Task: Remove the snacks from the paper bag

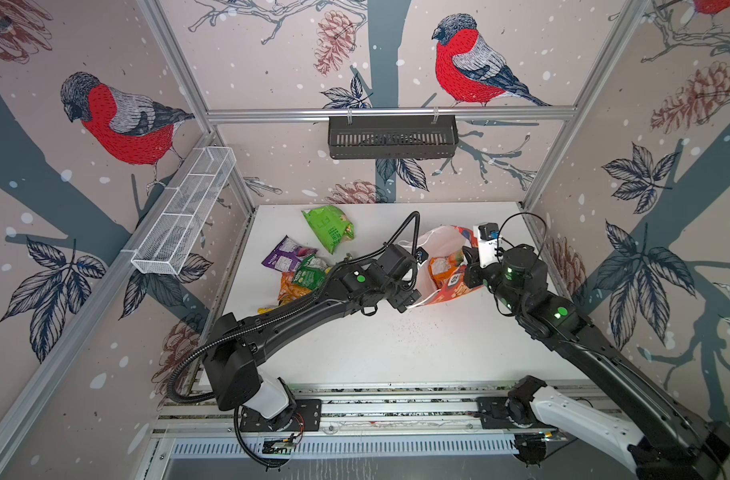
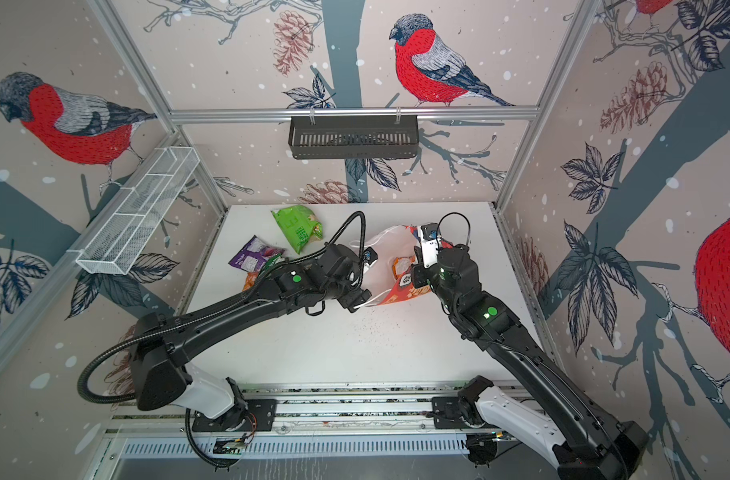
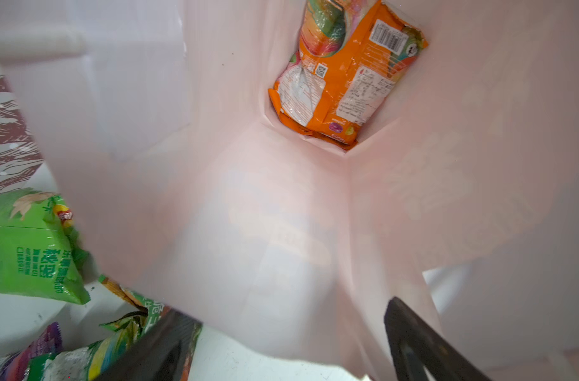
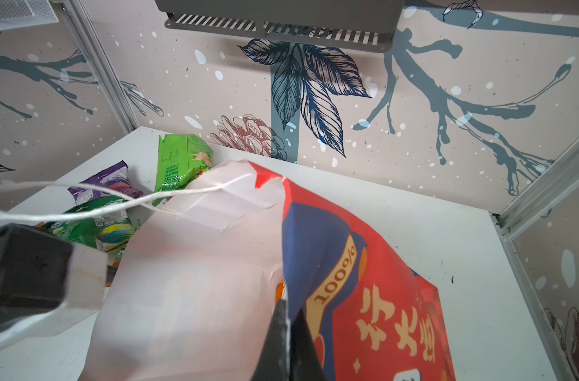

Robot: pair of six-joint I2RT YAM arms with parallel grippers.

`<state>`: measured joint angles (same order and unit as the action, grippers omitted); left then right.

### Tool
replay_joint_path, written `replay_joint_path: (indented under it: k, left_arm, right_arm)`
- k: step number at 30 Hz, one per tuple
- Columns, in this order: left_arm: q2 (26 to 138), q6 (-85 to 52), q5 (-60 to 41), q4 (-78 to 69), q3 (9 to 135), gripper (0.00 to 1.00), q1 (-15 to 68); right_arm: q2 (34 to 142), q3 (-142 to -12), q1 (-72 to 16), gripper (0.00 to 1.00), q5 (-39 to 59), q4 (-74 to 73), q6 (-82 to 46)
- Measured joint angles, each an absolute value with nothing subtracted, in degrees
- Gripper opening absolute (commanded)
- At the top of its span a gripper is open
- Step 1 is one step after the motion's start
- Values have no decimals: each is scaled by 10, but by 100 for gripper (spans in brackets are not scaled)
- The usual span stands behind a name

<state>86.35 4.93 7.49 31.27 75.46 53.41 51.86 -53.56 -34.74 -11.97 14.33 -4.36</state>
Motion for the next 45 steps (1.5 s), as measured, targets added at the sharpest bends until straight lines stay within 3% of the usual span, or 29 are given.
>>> replay_joint_path:
  k: [12, 20, 24, 28, 29, 45]
  left_arm:
    - [804, 27, 149, 176, 697, 91, 512]
    - [802, -7, 132, 112, 662, 91, 512]
    - [796, -18, 116, 79, 637, 90, 516]
    - [805, -30, 105, 58, 632, 90, 518]
    - [809, -32, 105, 55, 632, 90, 519]
    - [848, -46, 90, 22, 642, 89, 543]
  right_arm:
    - [487, -528, -351, 0, -36, 163, -8]
    - [483, -541, -361, 1, 6, 205, 1]
    - [486, -563, -362, 19, 7, 240, 1]
    - [501, -590, -363, 56, 3, 258, 1]
    - [507, -598, -363, 60, -1, 265, -1]
    - [701, -885, -381, 52, -142, 487, -79]
